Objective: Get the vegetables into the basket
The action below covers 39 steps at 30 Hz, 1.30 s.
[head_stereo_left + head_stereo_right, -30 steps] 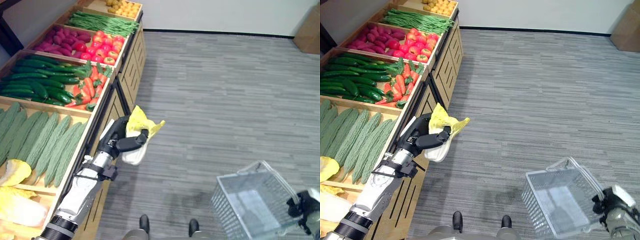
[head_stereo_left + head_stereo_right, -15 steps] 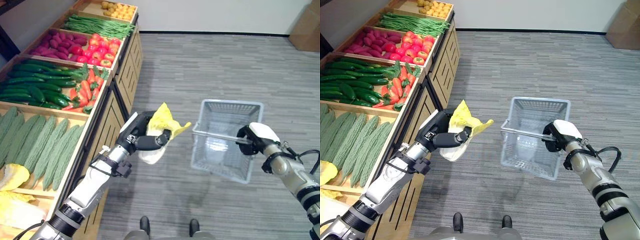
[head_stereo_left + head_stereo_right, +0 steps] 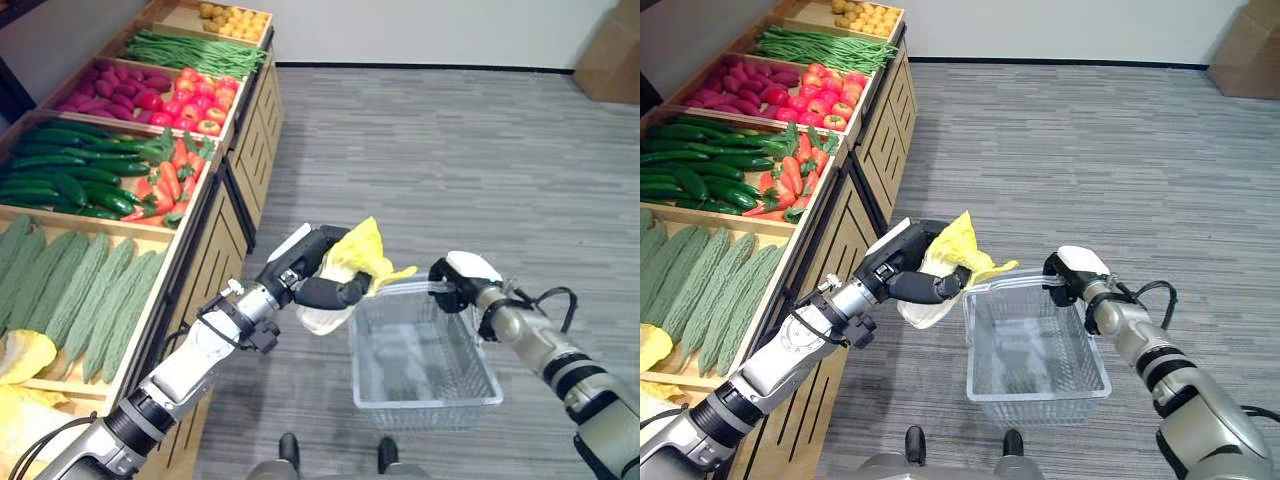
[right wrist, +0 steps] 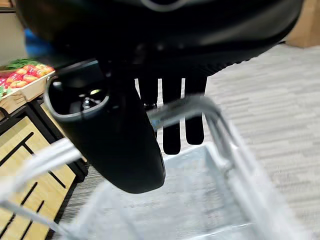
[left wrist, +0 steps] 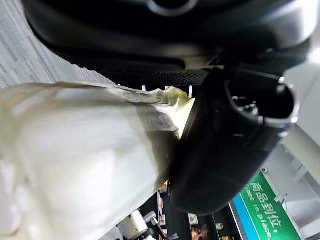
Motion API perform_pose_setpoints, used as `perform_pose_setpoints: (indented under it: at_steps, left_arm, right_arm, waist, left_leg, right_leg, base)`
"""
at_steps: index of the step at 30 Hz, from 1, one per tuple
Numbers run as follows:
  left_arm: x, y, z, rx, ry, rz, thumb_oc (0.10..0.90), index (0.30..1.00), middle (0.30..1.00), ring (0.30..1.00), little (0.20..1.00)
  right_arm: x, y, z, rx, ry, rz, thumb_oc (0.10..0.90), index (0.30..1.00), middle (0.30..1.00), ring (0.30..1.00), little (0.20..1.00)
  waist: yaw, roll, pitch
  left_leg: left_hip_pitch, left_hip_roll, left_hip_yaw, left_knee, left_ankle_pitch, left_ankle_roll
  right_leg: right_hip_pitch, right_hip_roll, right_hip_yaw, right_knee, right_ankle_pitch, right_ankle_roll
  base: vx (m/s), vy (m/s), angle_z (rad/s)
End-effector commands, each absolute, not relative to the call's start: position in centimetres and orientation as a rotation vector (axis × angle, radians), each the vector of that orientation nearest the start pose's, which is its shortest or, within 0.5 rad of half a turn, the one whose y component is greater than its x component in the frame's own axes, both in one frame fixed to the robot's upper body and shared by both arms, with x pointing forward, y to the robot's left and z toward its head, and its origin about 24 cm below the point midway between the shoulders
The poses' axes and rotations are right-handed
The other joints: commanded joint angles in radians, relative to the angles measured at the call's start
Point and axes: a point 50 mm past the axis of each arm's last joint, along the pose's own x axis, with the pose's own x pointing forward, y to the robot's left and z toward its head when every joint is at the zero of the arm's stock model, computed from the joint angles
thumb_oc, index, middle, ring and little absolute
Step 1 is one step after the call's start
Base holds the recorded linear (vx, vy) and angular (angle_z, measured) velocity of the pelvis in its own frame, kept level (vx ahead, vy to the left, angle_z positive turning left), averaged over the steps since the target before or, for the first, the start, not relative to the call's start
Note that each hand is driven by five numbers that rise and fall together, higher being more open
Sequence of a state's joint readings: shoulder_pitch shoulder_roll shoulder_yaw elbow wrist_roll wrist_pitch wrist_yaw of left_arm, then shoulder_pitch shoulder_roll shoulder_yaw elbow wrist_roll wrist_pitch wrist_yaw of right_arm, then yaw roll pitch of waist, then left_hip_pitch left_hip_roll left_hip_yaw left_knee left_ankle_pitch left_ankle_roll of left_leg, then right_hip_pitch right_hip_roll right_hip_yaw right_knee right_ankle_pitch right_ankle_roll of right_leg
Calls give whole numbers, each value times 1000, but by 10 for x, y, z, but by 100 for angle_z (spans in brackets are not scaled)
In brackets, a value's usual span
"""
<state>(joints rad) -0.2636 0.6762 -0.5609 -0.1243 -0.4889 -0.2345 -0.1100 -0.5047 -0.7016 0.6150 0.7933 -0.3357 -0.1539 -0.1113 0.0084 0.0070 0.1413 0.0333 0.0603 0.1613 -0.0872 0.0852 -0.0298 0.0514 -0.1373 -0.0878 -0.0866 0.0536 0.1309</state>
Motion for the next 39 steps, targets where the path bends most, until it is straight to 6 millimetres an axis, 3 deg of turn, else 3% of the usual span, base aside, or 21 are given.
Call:
perform_pose_setpoints:
  at_steps: [1, 8, 17, 20, 21, 26, 36, 39]
  left_arm:
    - [258, 101, 158, 139, -540, -777, 400, 300, 300, 300, 300]
    - [258, 96, 150, 147, -510, -777, 400, 300, 300, 300, 300]
    - [262, 89, 131, 198, -440, -792, 400, 300, 300, 300, 300]
    - [269, 87, 119, 279, -403, -791, 400, 300, 300, 300, 300]
    - [274, 87, 106, 377, -371, -791, 400, 300, 300, 300, 300]
    - [278, 89, 95, 465, -342, -773, 400, 300, 300, 300, 300]
    - [279, 85, 94, 686, -416, -801, 400, 300, 300, 300, 300]
    - [284, 89, 87, 828, -425, -796, 400, 300, 300, 300, 300]
  right_arm:
    - [359, -233, 113, -1098, -141, 84, 400, 300, 300, 300, 300]
    - [355, -203, 120, -895, -233, 150, 400, 300, 300, 300, 300]
    - [361, -185, 129, -879, -277, 177, 400, 300, 300, 300, 300]
    - [363, -172, 138, -836, -325, 188, 400, 300, 300, 300, 300]
    - [363, -158, 145, -769, -371, 214, 400, 300, 300, 300, 300]
    - [360, -149, 150, -716, -401, 242, 400, 300, 300, 300, 300]
    - [348, -137, 153, -603, -434, 322, 400, 300, 300, 300, 300]
    - [342, -132, 150, -535, -431, 361, 400, 300, 300, 300, 300]
  waist:
    - [23, -53, -88]
    - [16, -55, -87]
    - [17, -60, -89]
    - [17, -58, -89]
    - [15, -60, -90]
    - [13, -63, -92]
    - [3, -65, -91]
    - [-2, -65, -93]
  left_leg:
    - [16, 30, -11, 0, -31, -57]
    - [22, 29, -6, 0, -35, -55]
    - [27, 28, -4, 0, -39, -52]
    - [26, 28, -4, 0, -39, -52]
    - [23, 28, -3, 0, -38, -52]
    - [22, 29, 0, 0, -40, -52]
    - [25, 31, 7, 0, -43, -54]
    - [29, 32, 10, 0, -44, -55]
  right_leg:
    - [-40, -46, -7, -1, 66, 48]
    - [-40, -45, -3, -1, 66, 49]
    - [-36, -47, -2, -1, 65, 50]
    - [-36, -47, -3, -1, 65, 50]
    - [-40, -47, -1, -1, 66, 50]
    - [-44, -46, 0, -1, 66, 50]
    - [-44, -46, 1, -1, 65, 52]
    - [-40, -44, 3, -1, 62, 52]
  base:
    - [10, -1, -4]
    - [1, 1, -1]
    - [0, 0, 0]
    - [0, 0, 0]
    - [0, 0, 0]
    - [0, 0, 0]
    - [0, 0, 0]
    - [0, 0, 0]
